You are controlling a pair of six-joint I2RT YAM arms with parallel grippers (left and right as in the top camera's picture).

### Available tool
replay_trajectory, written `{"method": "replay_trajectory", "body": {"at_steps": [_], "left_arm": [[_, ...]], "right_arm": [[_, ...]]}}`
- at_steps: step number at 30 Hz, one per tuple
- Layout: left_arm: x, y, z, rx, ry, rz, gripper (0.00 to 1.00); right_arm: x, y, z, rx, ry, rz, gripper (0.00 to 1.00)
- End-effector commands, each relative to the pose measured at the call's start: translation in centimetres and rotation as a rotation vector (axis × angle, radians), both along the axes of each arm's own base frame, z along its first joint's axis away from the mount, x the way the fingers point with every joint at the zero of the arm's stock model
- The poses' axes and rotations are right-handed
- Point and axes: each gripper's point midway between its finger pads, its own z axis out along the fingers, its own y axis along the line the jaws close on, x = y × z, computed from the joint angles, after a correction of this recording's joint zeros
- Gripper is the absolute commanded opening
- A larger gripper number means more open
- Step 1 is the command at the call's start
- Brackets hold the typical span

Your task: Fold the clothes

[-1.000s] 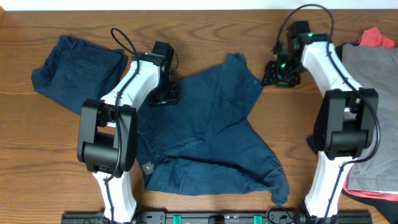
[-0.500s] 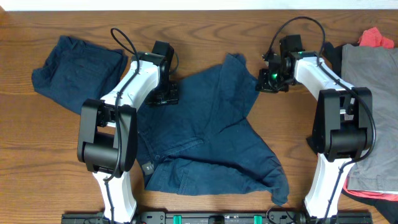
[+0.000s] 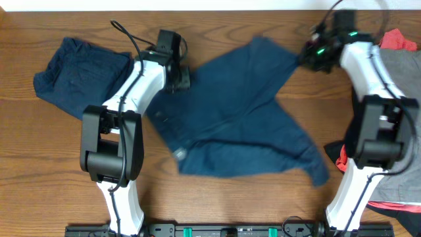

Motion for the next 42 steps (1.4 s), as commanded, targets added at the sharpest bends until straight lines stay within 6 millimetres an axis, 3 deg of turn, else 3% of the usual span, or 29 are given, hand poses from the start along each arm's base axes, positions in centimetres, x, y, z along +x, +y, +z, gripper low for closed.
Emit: {"method": "replay_trajectory", "body": {"at_steps": [1, 3, 6, 9, 12, 18, 25, 28, 31, 37, 38, 39, 41, 42], "left_arm": [[3.3, 0.3, 3.6, -0.019, -0.111, 0.005, 0.33], [4.2, 0.4, 5.1, -0.025, -0.143, 0.010, 0.33], [4.2, 0.2, 6.4, -0.039, -0.137, 0.004, 0.33], [2.3, -0.7, 6.0, -0.081, -0.054, -0.021, 0.34], [0.0, -1.1, 4.9, -0.105, 0.050, -0.035, 0.34], [-3.4, -1.6, 3.0, -0.086, 0.179, -0.053, 0.49], [-7.2, -2.2, 2.5, -0.054, 0.319, -0.080, 0.50], [-8.3, -3.8, 2.9, -0.115, 0.344, -0.173, 0.50], [-8.4, -5.2, 3.4, -0.173, 0.330, -0.236, 0.50], [-9.1, -6.8, 3.9, -0.245, 0.323, -0.338, 0.55], [-9.5, -7.4, 4.2, -0.274, 0.331, -0.367, 0.56], [-10.0, -7.6, 4.3, -0.289, 0.343, -0.385, 0.58], [-11.1, -7.6, 4.4, -0.285, 0.388, -0.395, 0.63], [-11.7, -7.5, 4.4, -0.281, 0.413, -0.395, 0.66]], "right_arm": [[0.7, -3.9, 5.5, -0.061, -0.092, -0.097, 0.01], [-0.3, -4.9, 5.3, -0.089, -0.047, -0.123, 0.01], [-3.5, -5.8, 3.5, -0.144, 0.104, -0.144, 0.01], [-8.5, -7.7, 1.0, -0.295, 0.319, -0.176, 0.01], [-10.9, -8.5, -0.5, -0.384, 0.418, -0.179, 0.01], [-12.1, -8.1, -1.0, -0.397, 0.461, -0.162, 0.01], [-15.8, -13.8, 0.3, -0.584, 0.593, -0.377, 0.01], [-16.5, -13.3, 0.3, -0.529, 0.620, -0.341, 0.03], [-16.7, -11.4, 0.7, -0.454, 0.610, -0.202, 0.06], [-16.4, -10.2, 4.3, -0.411, 0.493, -0.188, 0.10], [-16.2, -10.1, 5.0, -0.404, 0.464, -0.194, 0.13], [-16.1, -9.9, 5.8, -0.395, 0.430, -0.195, 0.22], [-16.2, -9.7, 7.5, -0.388, 0.377, -0.203, 0.53], [-16.4, -9.7, 8.2, -0.388, 0.363, -0.206, 0.62]]}}
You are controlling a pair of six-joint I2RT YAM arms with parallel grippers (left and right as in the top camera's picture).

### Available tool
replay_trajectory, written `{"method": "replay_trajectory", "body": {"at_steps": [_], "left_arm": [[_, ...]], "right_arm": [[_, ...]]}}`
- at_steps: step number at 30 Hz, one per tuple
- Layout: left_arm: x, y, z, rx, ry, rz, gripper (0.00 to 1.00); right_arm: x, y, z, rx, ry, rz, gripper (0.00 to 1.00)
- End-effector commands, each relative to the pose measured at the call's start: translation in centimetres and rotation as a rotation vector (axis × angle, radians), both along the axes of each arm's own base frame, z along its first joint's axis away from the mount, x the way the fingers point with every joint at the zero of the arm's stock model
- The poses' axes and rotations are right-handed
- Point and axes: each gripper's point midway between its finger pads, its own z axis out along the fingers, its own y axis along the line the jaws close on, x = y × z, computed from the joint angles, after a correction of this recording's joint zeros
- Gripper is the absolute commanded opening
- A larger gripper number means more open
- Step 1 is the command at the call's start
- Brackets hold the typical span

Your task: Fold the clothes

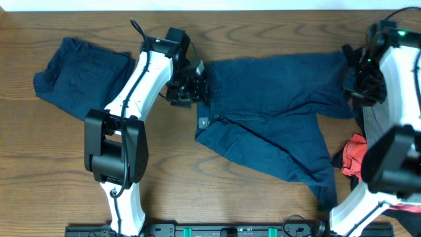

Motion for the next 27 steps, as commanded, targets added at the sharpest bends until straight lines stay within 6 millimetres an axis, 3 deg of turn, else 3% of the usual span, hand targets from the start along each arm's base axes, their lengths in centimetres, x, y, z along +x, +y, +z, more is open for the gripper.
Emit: {"method": "replay_trajectory", "body": {"at_steps": [1, 5, 11, 19, 20, 22, 23, 24, 25, 27], "left_arm": [[-1.9, -1.0, 0.5, -0.051, 0.047, -0.079, 0.68], [-3.0, -0.6, 0.1, 0.000, 0.066, -0.130, 0.75], [-5.3, -1.8, -1.2, 0.035, 0.101, -0.200, 0.77], [-6.0, -2.3, -5.6, 0.171, 0.039, -0.222, 0.81], [-5.8, -2.5, -5.7, 0.167, 0.028, -0.225, 0.78], [-5.4, -2.8, -5.8, 0.160, 0.007, -0.224, 0.62], [-5.1, -2.8, -5.8, 0.157, -0.003, -0.222, 0.45], [-4.7, -2.8, -5.7, 0.157, -0.015, -0.218, 0.12], [-4.4, -2.7, -5.7, 0.160, -0.024, -0.214, 0.06], [-3.5, -2.2, -5.3, 0.176, -0.047, -0.201, 0.06]], "right_arm": [[-0.5, 1.0, 3.4, 0.010, -0.091, 0.032, 0.67], [-1.7, 1.2, 4.9, 0.009, -0.104, 0.040, 0.71], [-2.9, 1.5, 4.9, 0.019, -0.059, 0.044, 0.70], [-2.9, 2.1, 4.9, 0.055, -0.061, 0.052, 0.69], [-2.9, 2.1, 4.8, 0.056, -0.059, 0.053, 0.69], [-2.9, 2.2, 4.8, 0.058, -0.058, 0.060, 0.69], [-2.9, 2.2, 4.8, 0.059, -0.058, 0.060, 0.68], [-3.0, 2.2, 4.8, 0.059, -0.057, 0.060, 0.68], [-3.0, 2.2, 4.8, 0.060, -0.055, 0.060, 0.67], [-3.1, 2.3, 4.8, 0.064, -0.053, 0.060, 0.67]]}}
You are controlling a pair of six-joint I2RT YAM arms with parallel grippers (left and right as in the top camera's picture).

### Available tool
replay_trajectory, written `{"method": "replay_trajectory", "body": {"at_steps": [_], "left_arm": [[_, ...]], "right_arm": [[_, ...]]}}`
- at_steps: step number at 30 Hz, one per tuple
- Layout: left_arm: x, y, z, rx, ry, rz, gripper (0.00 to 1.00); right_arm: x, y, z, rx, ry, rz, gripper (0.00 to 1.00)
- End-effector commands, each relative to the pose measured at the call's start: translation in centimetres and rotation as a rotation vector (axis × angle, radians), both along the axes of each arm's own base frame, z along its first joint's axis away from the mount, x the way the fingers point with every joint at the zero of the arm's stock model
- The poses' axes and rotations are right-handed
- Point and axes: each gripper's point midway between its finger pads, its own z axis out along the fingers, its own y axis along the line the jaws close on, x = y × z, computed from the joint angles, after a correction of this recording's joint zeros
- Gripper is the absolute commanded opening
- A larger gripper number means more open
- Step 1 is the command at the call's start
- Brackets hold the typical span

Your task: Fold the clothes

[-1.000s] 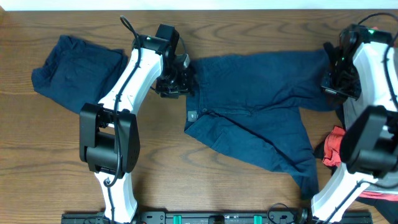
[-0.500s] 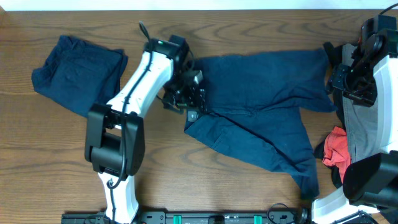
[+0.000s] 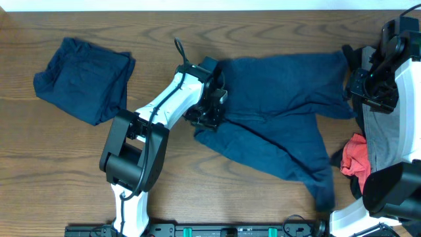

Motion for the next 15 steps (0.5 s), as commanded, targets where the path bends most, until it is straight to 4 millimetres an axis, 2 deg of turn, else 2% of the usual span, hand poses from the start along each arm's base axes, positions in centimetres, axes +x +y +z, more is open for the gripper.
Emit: {"method": "replay_trajectory", "body": {"at_steps": [1, 5, 8, 10, 12, 13, 15], "left_arm": [[2.2, 1.6, 0.6, 0.048, -0.065, 0.038, 0.06], [7.4, 5.5, 3.0, 0.141, -0.202, 0.193, 0.06], [11.2, 8.6, 5.7, 0.116, -0.265, 0.382, 0.06], [12.6, 9.6, 7.3, 0.042, -0.261, 0.483, 0.06], [13.0, 10.1, 7.9, -0.047, -0.227, 0.533, 0.06], [12.9, 10.5, 7.9, -0.049, -0.212, 0.546, 0.09], [12.2, 11.6, 7.4, -0.017, -0.181, 0.564, 0.59]], "right_arm": [[0.0, 0.5, 0.0, 0.011, 0.003, 0.024, 0.67], [0.1, 0.6, 0.0, 0.014, 0.001, 0.027, 0.67], [0.4, 2.3, 0.0, 0.089, -0.014, 0.120, 0.66], [0.6, 3.8, 0.1, 0.145, -0.028, 0.187, 0.66], [0.6, 5.9, 0.2, 0.198, -0.036, 0.280, 0.65], [0.6, 6.8, 0.3, 0.220, -0.040, 0.318, 0.66], [0.6, 8.6, 0.3, 0.256, -0.044, 0.386, 0.66]]}}
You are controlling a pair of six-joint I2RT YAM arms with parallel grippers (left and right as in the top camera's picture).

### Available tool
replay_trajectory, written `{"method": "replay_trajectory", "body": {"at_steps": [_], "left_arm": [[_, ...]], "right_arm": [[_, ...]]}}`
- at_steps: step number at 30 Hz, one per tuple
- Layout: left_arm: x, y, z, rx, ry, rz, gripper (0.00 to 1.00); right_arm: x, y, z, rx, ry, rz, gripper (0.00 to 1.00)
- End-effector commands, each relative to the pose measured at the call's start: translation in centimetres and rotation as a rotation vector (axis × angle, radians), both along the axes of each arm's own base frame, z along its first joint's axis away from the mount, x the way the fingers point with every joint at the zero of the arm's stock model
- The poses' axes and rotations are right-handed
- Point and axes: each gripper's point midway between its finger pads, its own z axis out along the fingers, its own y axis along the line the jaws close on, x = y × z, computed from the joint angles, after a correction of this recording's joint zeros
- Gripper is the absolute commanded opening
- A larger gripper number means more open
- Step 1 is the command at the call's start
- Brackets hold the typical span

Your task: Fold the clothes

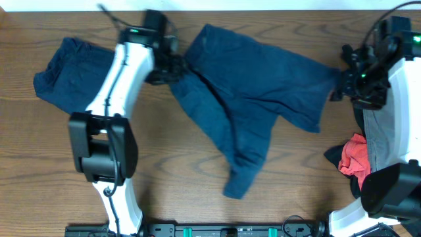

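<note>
A pair of dark blue trousers [253, 79] hangs stretched across the middle of the table in the overhead view. My left gripper [176, 67] is shut on its left end, near the far edge. My right gripper [337, 84] is shut on its right end. One loose leg [242, 178] trails down toward the front of the table. A folded dark blue garment [79, 76] lies at the far left, apart from both grippers.
At the right edge, under the right arm, lies a pile with a grey cloth [381, 141] and a red cloth [355, 158]. The wooden table [171, 171] shows bare around the trousers. The arm bases stand at the front edge.
My left gripper has moved from mid-table to the far left with the trousers' end. The right gripper has shifted slightly left. The trailing leg has moved from front right to front centre.
The trousers first lay spread out, my left gripper on their left edge and the right on the far right corner. Then they were stretched between both grippers, farther right. The left gripper then sat mid-table, and now holds its end far left.
</note>
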Motion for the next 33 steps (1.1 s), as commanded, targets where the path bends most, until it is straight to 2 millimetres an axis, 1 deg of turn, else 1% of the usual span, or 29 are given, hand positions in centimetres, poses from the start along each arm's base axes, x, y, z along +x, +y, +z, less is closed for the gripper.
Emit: {"method": "replay_trajectory", "body": {"at_steps": [1, 2, 3, 5, 6, 8, 9, 10, 12, 16, 17, 19, 20, 22, 24, 26, 28, 31, 33], "left_arm": [[-1.5, 0.6, -0.2, -0.018, 0.078, 0.060, 0.84], [-2.1, 1.3, -0.4, 0.008, 0.104, 0.070, 0.91], [-3.2, 2.2, -0.6, 0.040, 0.150, 0.082, 0.94], [-4.9, 2.5, -0.6, 0.047, 0.223, 0.089, 0.94], [-6.2, 2.5, -0.5, 0.043, 0.276, 0.095, 0.94], [-8.5, 1.8, -0.1, 0.013, 0.373, 0.078, 0.94], [-9.3, 1.2, 0.2, -0.010, 0.400, 0.050, 0.94], [-10.0, 0.2, 0.4, -0.036, 0.418, -0.001, 0.93], [-10.6, -0.9, 0.6, -0.038, 0.426, -0.053, 0.93], [-10.9, -3.5, 0.5, -0.028, 0.390, -0.160, 0.93], [-10.6, -4.6, 0.4, -0.026, 0.364, -0.190, 0.93], [-10.2, -5.8, 0.2, -0.027, 0.328, -0.224, 0.93], [-9.9, -6.6, 0.1, -0.028, 0.302, -0.245, 0.93], [-9.5, -7.6, 0.0, -0.028, 0.266, -0.268, 0.93], [-9.1, -8.0, -0.1, -0.019, 0.242, -0.280, 0.93], [-9.1, -8.2, -0.1, -0.020, 0.238, -0.281, 0.93], [-9.1, -8.2, -0.1, -0.019, 0.241, -0.281, 0.93], [-9.1, -8.2, -0.1, -0.019, 0.240, -0.282, 0.93], [-8.9, -8.2, -0.2, -0.017, 0.232, -0.282, 0.93]], "right_arm": [[-0.1, 4.5, 0.0, 0.114, -0.017, 0.186, 0.67], [-0.3, 5.2, -0.2, 0.115, -0.007, 0.208, 0.68], [-0.7, 6.0, -0.6, 0.117, 0.009, 0.232, 0.69], [-1.3, 7.1, -1.4, 0.120, 0.040, 0.260, 0.69], [-1.8, 7.6, -2.0, 0.123, 0.061, 0.270, 0.70], [-2.6, 8.7, -3.4, 0.141, 0.098, 0.285, 0.70], [-2.9, 9.2, -4.0, 0.157, 0.110, 0.290, 0.70], [-3.3, 9.9, -4.9, 0.187, 0.121, 0.296, 0.70], [-3.8, 11.1, -6.5, 0.247, 0.133, 0.303, 0.70], [-5.2, 13.3, -9.2, 0.349, 0.155, 0.318, 0.70], [-5.7, 13.7, -10.2, 0.361, 0.166, 0.319, 0.70], [-6.5, 14.1, -11.8, 0.361, 0.183, 0.305, 0.70], [-6.9, 14.6, -12.9, 0.371, 0.182, 0.303, 0.70], [-7.2, 15.6, -14.2, 0.407, 0.159, 0.322, 0.70], [-7.5, 16.2, -15.3, 0.419, 0.145, 0.330, 0.69], [-7.9, 16.2, -16.8, 0.379, 0.141, 0.306, 0.69], [-7.9, 16.3, -17.8, 0.368, 0.126, 0.296, 0.69], [-7.8, 17.4, -18.5, 0.399, 0.082, 0.321, 0.68], [-7.7, 18.7, -18.7, 0.447, 0.044, 0.351, 0.64]]}}
